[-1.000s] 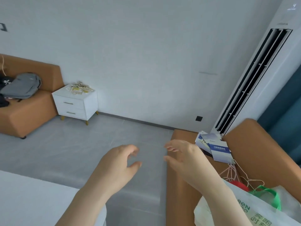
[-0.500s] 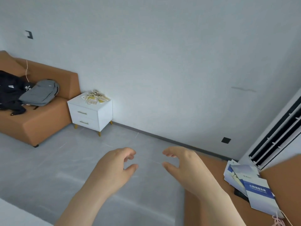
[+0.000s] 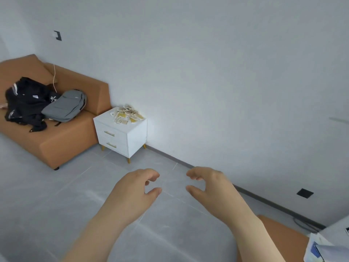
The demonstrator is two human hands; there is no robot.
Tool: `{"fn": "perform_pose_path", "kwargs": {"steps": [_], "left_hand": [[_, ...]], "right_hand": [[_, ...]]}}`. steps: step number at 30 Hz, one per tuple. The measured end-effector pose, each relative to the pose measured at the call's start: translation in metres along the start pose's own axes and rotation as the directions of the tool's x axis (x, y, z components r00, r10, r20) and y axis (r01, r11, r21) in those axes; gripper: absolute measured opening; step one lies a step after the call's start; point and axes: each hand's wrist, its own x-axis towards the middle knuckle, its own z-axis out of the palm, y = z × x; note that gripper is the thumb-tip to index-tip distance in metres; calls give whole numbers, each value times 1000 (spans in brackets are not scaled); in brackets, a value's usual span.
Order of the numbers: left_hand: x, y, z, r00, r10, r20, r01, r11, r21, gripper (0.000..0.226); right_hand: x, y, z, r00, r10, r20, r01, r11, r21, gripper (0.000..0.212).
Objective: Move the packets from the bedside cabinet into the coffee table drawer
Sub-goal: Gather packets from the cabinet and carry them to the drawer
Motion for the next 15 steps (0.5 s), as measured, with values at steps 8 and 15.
{"fn": "perform_pose_path", "kwargs": {"steps": [8,15], "left_hand": [[110,-18,-7,989,-139,-47,139,990,-9,29],[203,-78,-35,970,-222,-96,221,975,-12,31]], "right_hand": [[144,20,-5,992,-105,74,104,994,26,31],[267,2,34,978,-151,144,146,988,47,31]]}}
